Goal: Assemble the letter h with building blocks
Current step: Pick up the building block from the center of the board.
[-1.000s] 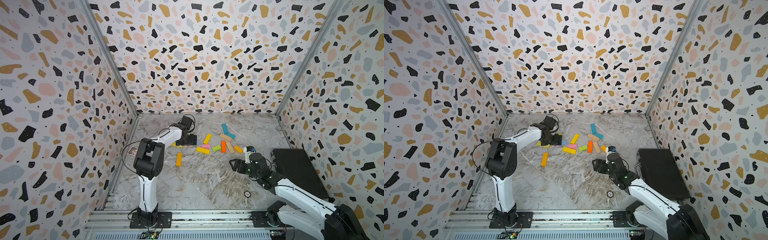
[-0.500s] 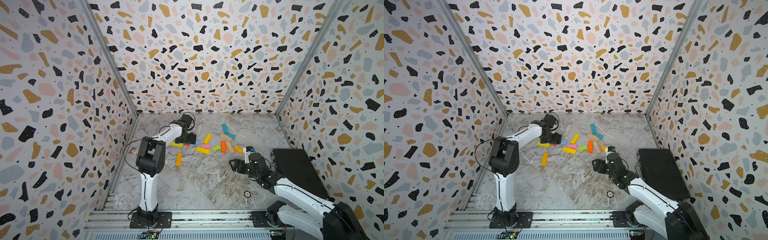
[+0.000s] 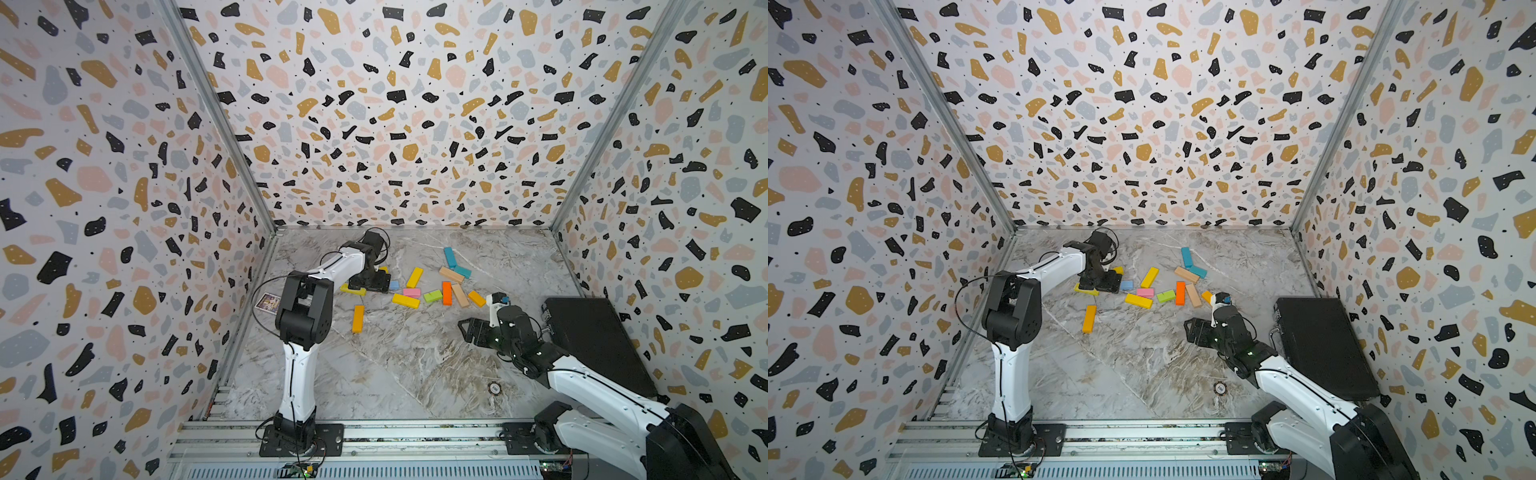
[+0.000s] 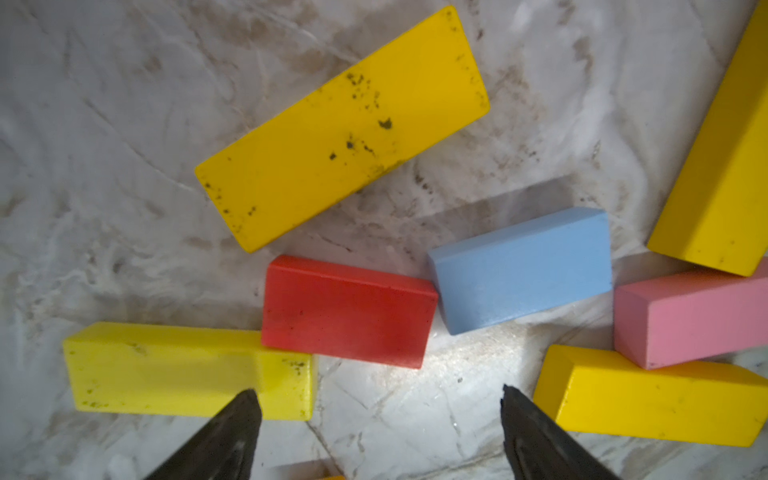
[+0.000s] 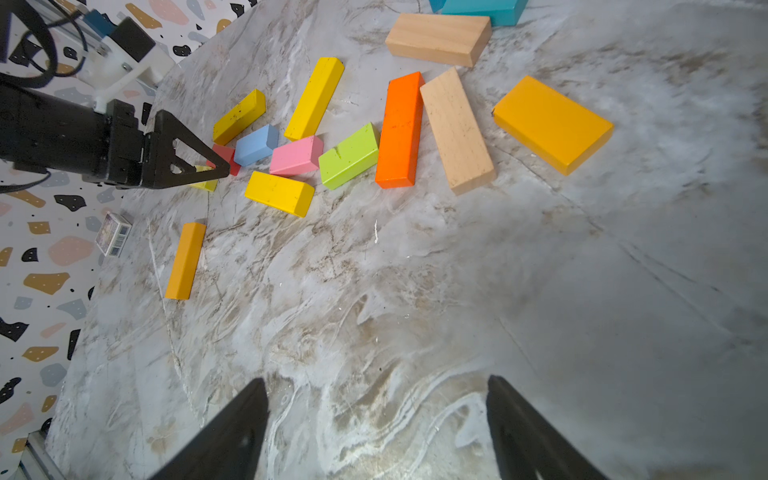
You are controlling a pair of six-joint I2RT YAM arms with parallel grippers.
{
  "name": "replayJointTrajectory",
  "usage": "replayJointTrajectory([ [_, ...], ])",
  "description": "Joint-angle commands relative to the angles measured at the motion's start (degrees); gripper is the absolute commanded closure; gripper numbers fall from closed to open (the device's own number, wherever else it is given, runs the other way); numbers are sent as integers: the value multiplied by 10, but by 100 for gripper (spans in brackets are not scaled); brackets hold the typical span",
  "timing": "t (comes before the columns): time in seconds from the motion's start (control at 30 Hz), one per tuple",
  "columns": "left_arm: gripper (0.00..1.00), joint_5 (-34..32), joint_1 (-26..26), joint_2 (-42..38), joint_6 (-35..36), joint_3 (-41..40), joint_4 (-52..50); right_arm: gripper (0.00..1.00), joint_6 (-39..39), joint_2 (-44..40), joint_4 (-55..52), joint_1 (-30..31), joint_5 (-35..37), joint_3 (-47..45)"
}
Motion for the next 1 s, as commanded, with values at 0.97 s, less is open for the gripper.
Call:
replayJointTrajectory([
  [0.97, 14, -4, 7, -17, 41, 50, -38, 16, 5, 15, 9, 2, -1, -3],
])
